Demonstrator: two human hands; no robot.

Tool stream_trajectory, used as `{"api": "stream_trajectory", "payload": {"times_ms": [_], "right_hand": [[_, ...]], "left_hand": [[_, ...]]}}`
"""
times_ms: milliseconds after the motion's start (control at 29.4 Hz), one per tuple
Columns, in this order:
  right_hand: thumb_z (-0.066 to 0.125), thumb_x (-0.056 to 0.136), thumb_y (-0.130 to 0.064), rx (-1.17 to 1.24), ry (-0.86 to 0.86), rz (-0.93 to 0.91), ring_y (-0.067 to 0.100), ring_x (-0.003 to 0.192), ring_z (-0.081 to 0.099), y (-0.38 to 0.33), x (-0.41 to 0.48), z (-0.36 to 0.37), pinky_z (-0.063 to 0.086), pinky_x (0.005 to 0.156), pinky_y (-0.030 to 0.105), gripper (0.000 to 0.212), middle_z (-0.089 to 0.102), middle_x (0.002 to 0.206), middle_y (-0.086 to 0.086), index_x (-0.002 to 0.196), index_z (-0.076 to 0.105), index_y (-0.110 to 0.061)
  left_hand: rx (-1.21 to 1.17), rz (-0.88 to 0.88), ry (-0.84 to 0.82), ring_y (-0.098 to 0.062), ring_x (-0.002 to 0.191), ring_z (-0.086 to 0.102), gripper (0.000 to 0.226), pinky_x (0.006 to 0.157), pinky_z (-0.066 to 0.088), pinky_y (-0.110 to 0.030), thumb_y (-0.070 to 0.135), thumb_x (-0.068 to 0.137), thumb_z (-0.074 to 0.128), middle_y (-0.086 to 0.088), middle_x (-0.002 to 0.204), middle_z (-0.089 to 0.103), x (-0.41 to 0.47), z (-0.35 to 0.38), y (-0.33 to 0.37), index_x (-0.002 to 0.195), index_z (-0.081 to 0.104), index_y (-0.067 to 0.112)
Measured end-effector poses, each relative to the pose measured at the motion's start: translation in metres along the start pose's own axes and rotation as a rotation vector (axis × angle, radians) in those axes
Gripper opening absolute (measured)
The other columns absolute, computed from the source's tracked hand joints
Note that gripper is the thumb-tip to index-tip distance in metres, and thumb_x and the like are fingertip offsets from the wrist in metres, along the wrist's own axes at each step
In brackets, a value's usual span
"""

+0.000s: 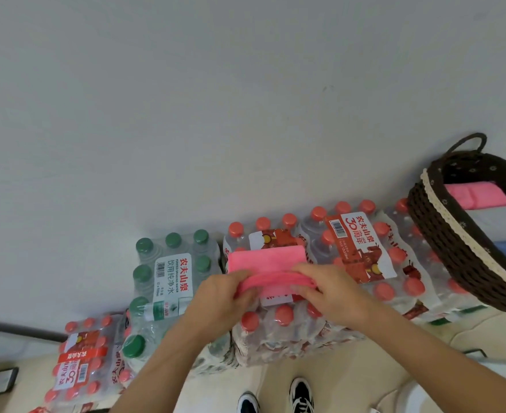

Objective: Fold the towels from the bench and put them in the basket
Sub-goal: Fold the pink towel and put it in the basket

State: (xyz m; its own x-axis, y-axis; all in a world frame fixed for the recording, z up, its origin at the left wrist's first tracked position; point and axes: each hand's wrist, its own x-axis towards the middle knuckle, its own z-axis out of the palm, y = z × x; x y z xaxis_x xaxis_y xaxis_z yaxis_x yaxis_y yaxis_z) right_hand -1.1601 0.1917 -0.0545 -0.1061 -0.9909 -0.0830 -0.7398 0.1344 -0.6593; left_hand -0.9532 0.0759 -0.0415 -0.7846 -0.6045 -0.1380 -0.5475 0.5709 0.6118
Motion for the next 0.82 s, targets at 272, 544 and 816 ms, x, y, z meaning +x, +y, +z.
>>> {"api": "stream_trajectory", "payload": {"times_ms": [272, 544, 816], "right_hand": [[0.049, 0.095, -0.045, 0.017, 0.070, 0.243, 0.011, 0.079, 0.062, -0.005, 0.034, -0.008, 0.052, 0.072, 0.036, 0.024, 0.065, 0.086, -0.006, 0.101, 0.060, -0.024], [0.056, 0.093, -0.040, 0.091, 0.153, 0.314, 0.011, 0.079, 0.061, -0.007, 0.044, -0.001, 0.047, 0.066, 0.026, 0.018, 0.064, 0.083, -0.007, 0.093, 0.061, -0.023], [0.062, 0.088, -0.043, -0.160, 0.008, 0.335, 0.018, 0.115, 0.050, -0.007, 0.051, -0.011, 0.044, 0.099, 0.037, 0.052, 0.044, 0.129, -0.002, 0.134, 0.048, -0.025]], "left_hand": [[0.055, -0.175, 0.017, -0.017, 0.073, 0.058, 0.029, 0.064, 0.042, -0.030, 0.042, 0.096, 0.047, 0.002, 0.081, 0.064, 0.045, -0.004, -0.006, 0.090, 0.059, 0.016], [-0.011, -0.318, 0.216, -0.018, 0.075, 0.062, 0.025, 0.058, 0.040, -0.027, 0.045, 0.087, 0.061, 0.006, 0.074, 0.063, 0.047, 0.005, -0.001, 0.085, 0.061, 0.020], [0.072, -0.304, 0.196, -0.020, 0.093, 0.056, 0.050, 0.078, 0.046, -0.030, 0.061, 0.079, 0.062, 0.000, 0.101, 0.048, 0.049, 0.008, -0.021, 0.116, 0.058, 0.028]]}}
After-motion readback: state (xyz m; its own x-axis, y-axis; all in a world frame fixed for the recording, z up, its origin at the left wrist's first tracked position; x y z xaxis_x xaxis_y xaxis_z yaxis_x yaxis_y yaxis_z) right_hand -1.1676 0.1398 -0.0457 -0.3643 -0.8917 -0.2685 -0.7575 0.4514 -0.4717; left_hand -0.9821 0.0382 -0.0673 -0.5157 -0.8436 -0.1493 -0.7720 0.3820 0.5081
